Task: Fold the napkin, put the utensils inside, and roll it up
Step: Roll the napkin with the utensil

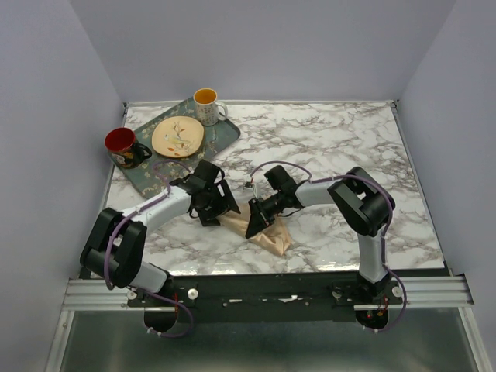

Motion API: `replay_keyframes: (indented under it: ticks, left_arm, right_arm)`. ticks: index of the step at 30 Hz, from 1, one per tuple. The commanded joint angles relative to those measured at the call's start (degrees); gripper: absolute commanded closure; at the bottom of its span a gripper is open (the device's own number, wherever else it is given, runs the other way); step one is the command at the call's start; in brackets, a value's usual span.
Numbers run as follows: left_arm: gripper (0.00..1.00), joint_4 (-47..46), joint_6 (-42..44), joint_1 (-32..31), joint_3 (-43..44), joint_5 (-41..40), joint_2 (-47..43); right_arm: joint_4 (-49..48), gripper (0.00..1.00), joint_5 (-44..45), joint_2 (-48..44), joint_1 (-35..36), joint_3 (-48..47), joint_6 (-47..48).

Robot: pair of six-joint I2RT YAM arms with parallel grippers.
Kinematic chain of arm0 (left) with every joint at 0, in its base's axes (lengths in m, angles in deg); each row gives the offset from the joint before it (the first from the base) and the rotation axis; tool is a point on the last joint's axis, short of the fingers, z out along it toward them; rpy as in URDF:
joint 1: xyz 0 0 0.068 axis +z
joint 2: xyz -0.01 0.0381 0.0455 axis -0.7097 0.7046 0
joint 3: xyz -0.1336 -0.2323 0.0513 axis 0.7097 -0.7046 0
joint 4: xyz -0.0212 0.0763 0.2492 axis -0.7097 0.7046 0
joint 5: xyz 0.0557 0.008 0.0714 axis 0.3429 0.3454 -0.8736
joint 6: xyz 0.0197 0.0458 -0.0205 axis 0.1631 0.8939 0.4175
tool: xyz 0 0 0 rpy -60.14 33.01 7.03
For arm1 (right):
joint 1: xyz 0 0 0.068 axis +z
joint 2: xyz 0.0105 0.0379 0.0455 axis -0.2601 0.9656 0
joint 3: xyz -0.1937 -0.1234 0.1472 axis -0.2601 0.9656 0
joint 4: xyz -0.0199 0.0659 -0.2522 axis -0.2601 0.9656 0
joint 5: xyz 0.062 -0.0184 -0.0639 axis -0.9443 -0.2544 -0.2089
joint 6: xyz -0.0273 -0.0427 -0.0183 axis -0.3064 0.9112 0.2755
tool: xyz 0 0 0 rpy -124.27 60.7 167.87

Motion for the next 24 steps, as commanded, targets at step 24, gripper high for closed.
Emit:
replay_keyframes:
  ticks: [24]
  left_arm:
    - [0.19, -10.6, -13.3, -2.6, -5.8, 0.8, 0.8]
  right_arm:
    - [2.8, 1.00, 2.5, 5.9, -0.3, 0.8, 4.9]
